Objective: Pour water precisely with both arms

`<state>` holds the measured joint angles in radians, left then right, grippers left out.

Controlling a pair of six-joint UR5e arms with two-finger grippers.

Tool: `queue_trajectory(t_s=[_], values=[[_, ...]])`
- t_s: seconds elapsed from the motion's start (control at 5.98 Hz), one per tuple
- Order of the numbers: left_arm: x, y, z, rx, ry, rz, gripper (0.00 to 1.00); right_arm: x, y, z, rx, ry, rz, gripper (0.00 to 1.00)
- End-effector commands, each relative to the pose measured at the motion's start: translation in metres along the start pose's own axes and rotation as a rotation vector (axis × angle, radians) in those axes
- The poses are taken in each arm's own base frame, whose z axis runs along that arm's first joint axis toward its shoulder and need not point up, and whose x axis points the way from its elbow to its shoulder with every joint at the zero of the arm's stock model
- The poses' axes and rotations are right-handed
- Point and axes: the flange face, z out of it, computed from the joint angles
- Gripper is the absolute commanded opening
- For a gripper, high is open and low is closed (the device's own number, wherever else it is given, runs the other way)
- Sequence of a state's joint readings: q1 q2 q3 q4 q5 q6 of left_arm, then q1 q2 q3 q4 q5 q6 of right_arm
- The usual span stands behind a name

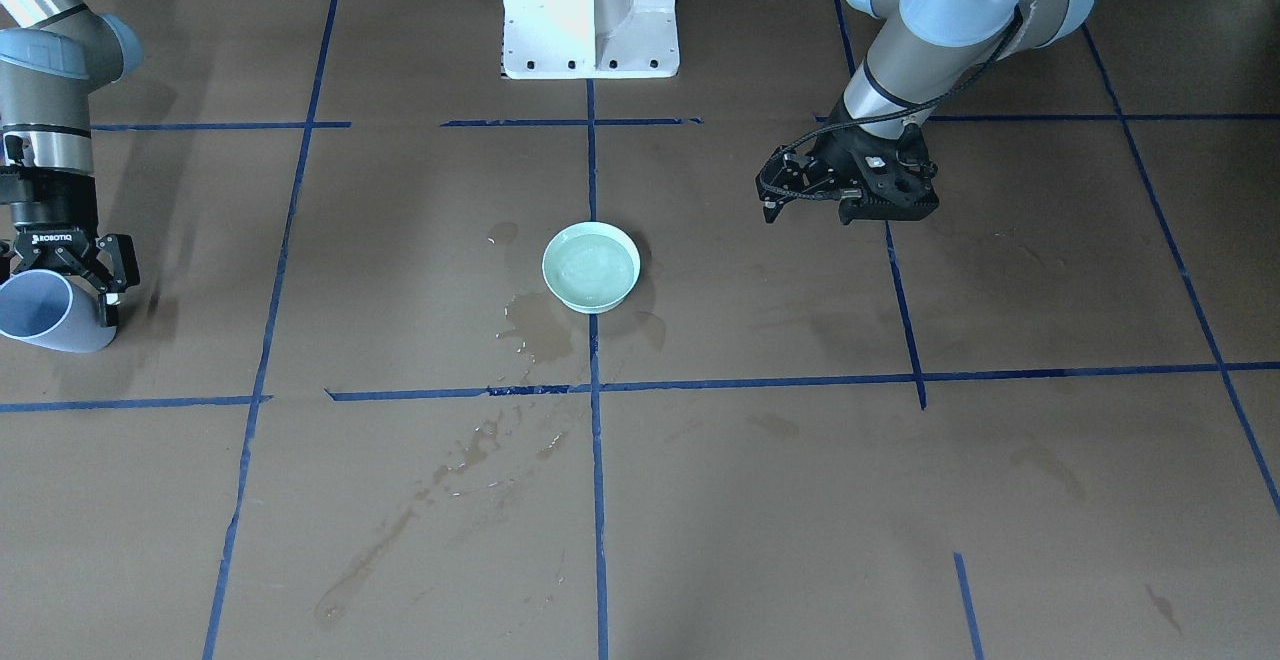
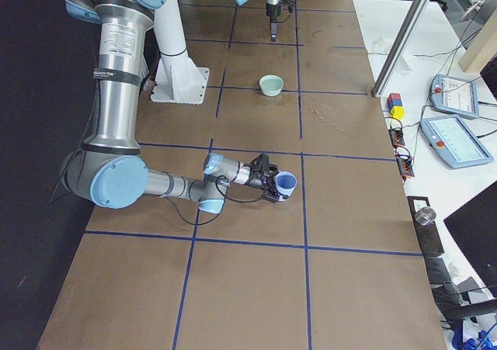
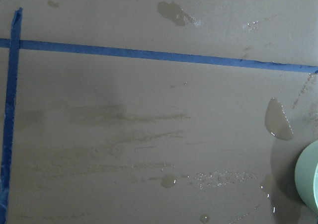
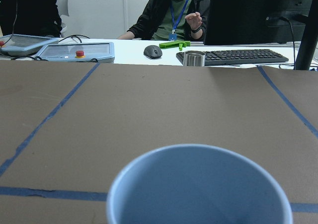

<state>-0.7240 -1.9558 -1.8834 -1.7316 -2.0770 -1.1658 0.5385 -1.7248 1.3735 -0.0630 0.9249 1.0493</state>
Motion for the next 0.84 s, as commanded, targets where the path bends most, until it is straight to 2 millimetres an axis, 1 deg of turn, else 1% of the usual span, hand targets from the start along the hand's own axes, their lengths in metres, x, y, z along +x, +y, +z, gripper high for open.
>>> queue_trajectory(t_s=[0.0, 0.17, 0.33, 0.5, 0.67], values=[[0.000, 0.000, 0.000, 0.000, -0.001, 0.000, 1.00, 0.003, 0.001, -0.001, 0.000, 0.000, 0.005, 1.00], [0.000, 0.001, 0.000, -0.001, 0.000, 0.001, 1.00, 0.006, -0.002, -0.005, 0.012, -0.012, 0.021, 1.00], [0.001, 0.001, 0.000, -0.001, 0.000, 0.001, 1.00, 0.019, 0.000, -0.011, 0.010, -0.005, 0.019, 1.00], [0.001, 0.001, 0.000, 0.001, 0.001, 0.002, 1.00, 0.033, 0.000, -0.022, 0.013, -0.027, 0.032, 1.00], [0.003, 0.001, -0.002, 0.002, 0.005, 0.004, 1.00, 0.035, 0.002, -0.025, 0.009, -0.027, 0.031, 1.00]])
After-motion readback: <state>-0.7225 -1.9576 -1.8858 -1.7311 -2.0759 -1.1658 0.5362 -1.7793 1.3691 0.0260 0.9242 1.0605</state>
